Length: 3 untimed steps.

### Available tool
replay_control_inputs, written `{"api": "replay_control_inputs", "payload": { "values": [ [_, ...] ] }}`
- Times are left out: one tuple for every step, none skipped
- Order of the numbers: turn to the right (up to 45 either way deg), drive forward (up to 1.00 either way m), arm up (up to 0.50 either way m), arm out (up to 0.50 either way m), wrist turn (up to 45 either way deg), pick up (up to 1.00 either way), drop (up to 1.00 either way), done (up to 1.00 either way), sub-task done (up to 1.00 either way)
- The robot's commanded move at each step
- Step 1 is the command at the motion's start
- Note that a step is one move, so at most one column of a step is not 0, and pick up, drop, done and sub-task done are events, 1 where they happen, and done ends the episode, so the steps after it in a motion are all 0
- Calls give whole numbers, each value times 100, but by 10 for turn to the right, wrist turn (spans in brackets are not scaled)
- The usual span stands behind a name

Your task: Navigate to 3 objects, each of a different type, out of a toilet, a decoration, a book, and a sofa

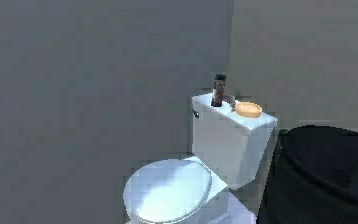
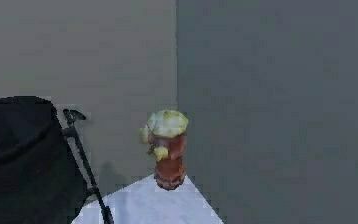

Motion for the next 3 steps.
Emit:
{"api": "replay_control_inputs", "payload": {
  "values": [
    [-450, 0, 0, 0, 0, 0, 0, 0, 0],
    [-450, 0, 0, 0, 0, 0, 0, 0, 0],
    [-360, 0, 0, 0, 0, 0, 0, 0, 0]
  ]
}}
